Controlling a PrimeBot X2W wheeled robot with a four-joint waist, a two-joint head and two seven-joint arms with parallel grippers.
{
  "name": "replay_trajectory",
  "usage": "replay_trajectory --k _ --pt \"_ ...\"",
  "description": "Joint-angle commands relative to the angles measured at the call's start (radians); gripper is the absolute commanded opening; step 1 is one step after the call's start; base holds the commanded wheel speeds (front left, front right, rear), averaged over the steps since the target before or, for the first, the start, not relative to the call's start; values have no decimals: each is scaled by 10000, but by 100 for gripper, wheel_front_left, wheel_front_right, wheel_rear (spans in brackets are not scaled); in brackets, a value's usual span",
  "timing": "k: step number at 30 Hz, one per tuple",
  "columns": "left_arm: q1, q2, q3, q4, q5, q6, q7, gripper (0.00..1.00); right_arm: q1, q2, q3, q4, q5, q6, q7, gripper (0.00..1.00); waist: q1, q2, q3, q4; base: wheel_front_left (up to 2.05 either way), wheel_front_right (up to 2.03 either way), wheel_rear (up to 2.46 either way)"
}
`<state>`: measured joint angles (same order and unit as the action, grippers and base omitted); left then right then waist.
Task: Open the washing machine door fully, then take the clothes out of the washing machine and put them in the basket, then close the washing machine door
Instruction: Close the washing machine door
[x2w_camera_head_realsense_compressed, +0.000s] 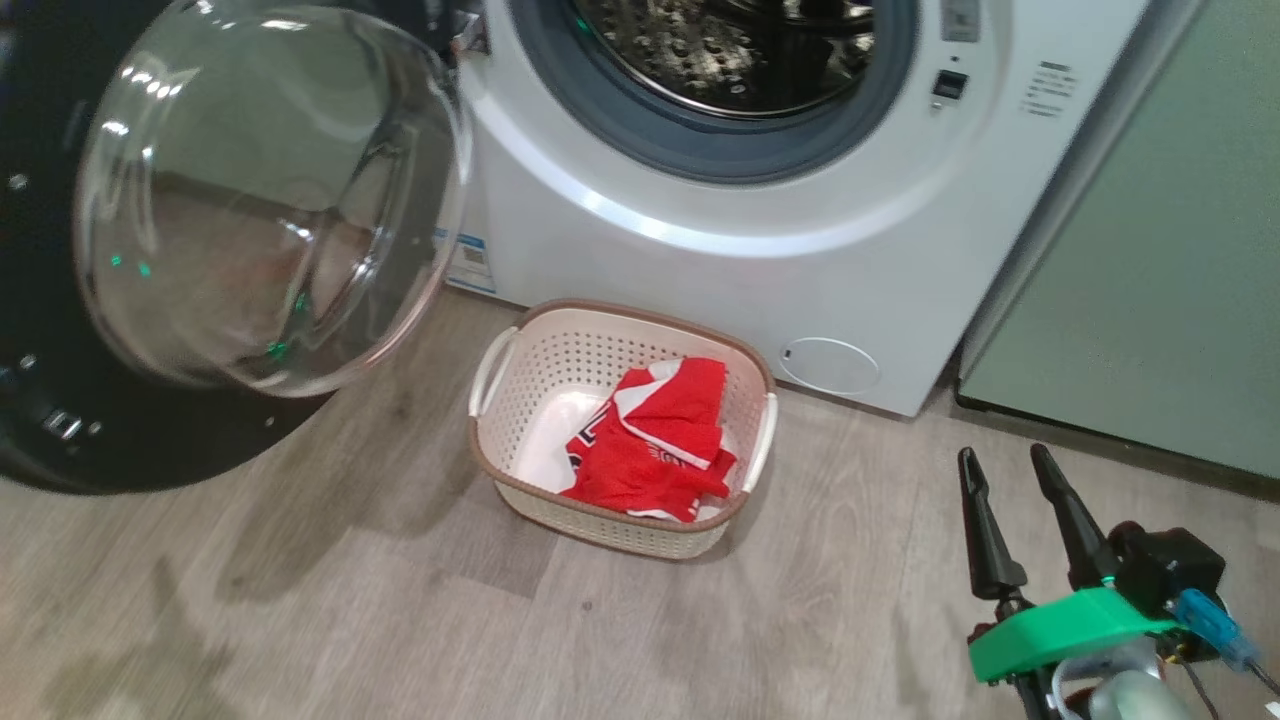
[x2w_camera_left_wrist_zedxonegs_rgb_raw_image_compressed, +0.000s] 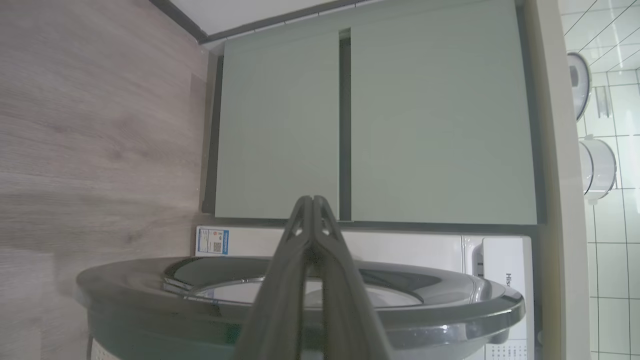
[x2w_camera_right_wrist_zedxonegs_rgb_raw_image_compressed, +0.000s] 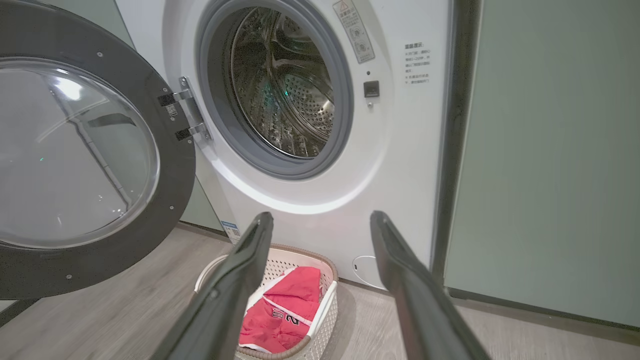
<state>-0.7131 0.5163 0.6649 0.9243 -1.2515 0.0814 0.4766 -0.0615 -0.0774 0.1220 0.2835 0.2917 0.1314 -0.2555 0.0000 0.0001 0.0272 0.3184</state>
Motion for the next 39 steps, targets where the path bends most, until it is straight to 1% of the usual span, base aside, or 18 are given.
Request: replay_trajectory --k 1,5,9,15,19,23,24,28,33,39 --pt "-388 622 -49 -344 51 35 85 0 -375 -214 223 -304 2 -7 -63 100 0 -1 74 -225 0 0 0" --pt "-348 417 -304 -577 147 -14 286 0 -342 -281 189 -312 9 -7 -63 100 0 -1 133 -435 0 0 0" --pt "-185 301 -488 -738 181 73 668 0 -320 -316 204 -300 8 -7 -63 100 0 -1 161 -579 0 0 0" --pt "115 18 -718 -1279 -29 -34 1672 0 -282 -298 136 -285 5 -7 -63 100 0 -1 68 -614 0 0 0" --pt "498 -258 -960 -1997 -196 -167 2541 0 -127 -255 88 -287 1 -7 -63 100 0 -1 -108 -549 0 0 0" --pt "957 -651 -1278 -2957 -354 -192 3407 0 -23 -236 22 -296 -5 -7 -63 100 0 -1 -215 -393 0 0 0" --pt "957 -651 -1278 -2957 -354 -192 3407 0 -23 -236 22 -296 -5 -7 -63 100 0 -1 -215 -393 0 0 0" --pt "1353 -1112 -1582 -3894 -574 -163 4166 0 -11 -228 1 -302 -13 -7 -63 100 0 -1 -264 -243 0 0 0" --pt "1715 -1843 -1947 -4889 -919 -68 4887 0 -40 -218 35 -287 -3 -7 -63 100 0 -1 -297 -164 0 0 0" --pt "2106 -2781 -2560 -5882 -1092 61 5410 0 -73 -211 118 -255 31 -7 -63 100 0 -1 -294 -302 0 0 0"
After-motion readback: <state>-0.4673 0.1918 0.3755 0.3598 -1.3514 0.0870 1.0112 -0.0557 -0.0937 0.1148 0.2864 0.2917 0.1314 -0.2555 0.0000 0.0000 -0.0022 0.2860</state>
